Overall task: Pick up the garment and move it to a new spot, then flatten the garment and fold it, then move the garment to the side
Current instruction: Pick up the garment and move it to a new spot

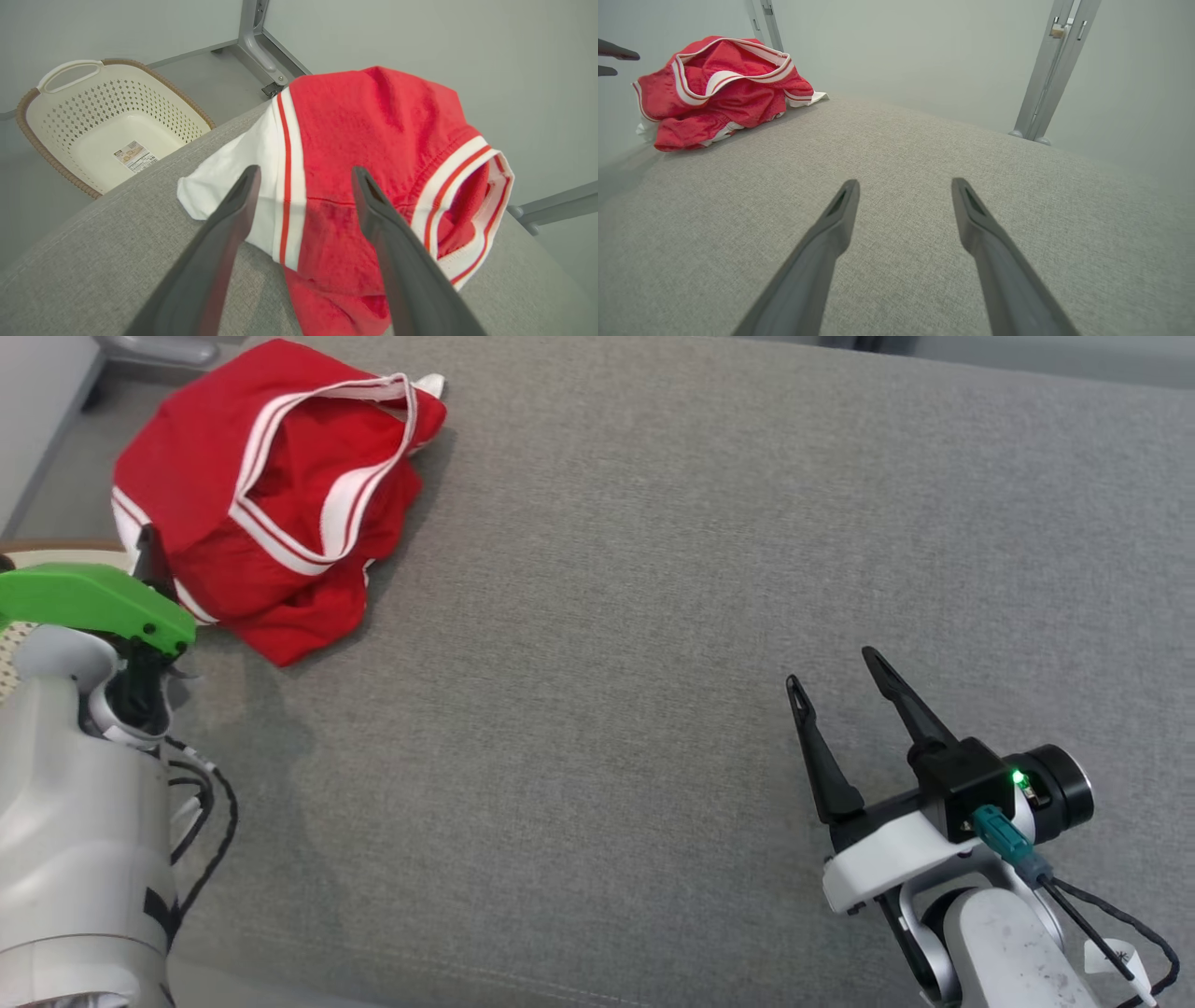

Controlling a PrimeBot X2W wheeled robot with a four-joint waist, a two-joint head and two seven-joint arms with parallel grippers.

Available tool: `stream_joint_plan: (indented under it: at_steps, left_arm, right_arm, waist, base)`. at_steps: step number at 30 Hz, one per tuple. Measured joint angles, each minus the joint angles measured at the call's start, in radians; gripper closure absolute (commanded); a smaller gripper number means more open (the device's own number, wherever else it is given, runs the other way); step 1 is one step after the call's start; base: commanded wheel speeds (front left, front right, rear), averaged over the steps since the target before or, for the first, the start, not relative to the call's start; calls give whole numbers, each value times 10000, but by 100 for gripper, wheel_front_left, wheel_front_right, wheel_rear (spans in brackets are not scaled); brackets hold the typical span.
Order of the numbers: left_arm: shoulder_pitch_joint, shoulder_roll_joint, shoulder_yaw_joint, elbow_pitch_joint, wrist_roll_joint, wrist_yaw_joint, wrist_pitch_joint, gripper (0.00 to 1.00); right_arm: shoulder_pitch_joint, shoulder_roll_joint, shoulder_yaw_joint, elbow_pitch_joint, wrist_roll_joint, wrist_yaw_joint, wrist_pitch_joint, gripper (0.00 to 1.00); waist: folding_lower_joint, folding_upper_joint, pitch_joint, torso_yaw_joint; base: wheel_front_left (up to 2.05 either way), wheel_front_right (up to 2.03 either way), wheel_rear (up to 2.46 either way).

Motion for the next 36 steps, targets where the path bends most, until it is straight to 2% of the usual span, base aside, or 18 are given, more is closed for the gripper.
stream_joint_plan:
  at_steps: [4, 10, 11, 12, 13, 18, 22, 27, 32, 36]
  left_arm:
    - [-295, 422, 163, 631, -92, 228, 127, 0]
    - [-315, 464, 153, 1164, -151, 351, 245, 0]
    - [-315, 481, 111, 1244, -138, 349, 297, 59]
    - [-314, 497, 40, 1271, -75, 332, 253, 89]
    - [-314, 529, -46, 1285, 10, 257, 209, 100]
    - [-305, 803, -353, 1264, 328, 31, 63, 100]
    - [-372, 1252, -619, 986, 566, -203, -82, 100]
    - [-1165, 1678, -1026, 253, 932, -541, -8, 100]
    - [-2082, 1714, -1570, -819, 1254, -633, 318, 100]
    - [-2676, 1356, -1939, -1689, 1402, -650, 437, 100]
  right_arm:
    - [2, -2, -33, -96, -6, 0, 25, 0]
    - [26, -4, -132, -98, 8, 0, 10, 0]
    - [26, -4, -136, -94, 29, 0, -15, 0]
    - [26, -10, -130, -82, 36, 0, -19, 0]
    - [26, -8, -107, -44, 65, 0, -27, 0]
    - [43, -4, 71, 265, 431, 0, -219, 0]
    - [59, -4, 169, 614, 796, 0, -472, 0]
    - [87, -4, 255, 1118, 1406, 0, -836, 0]
    - [149, -4, 244, 1482, 1799, 0, -1099, 0]
    - [258, -4, 257, 1732, 1960, 0, -1216, 0]
  waist:
    - [0, 0, 376, -535]
    - [0, 0, 730, -1139]
    - [0, 0, 757, -1206]
    - [0, 0, 761, -1244]
    - [0, 0, 737, -1265]
    - [0, 0, 407, -1284]
    - [0, 0, -66, -1223]
    - [-1, 0, -857, -1148]
    - [-1, 0, -1626, -1204]
    - [-1, 0, -2081, -1390]
  base:
    - [0, 0, 0]
    - [0, 0, 0]
    - [0, 0, 0]
    - [0, 0, 0]
    - [0, 0, 0]
    - [0, 0, 0]
    - [0, 0, 0]
    - [0, 0, 0]
    - [0, 0, 0]
    - [0, 0, 0]
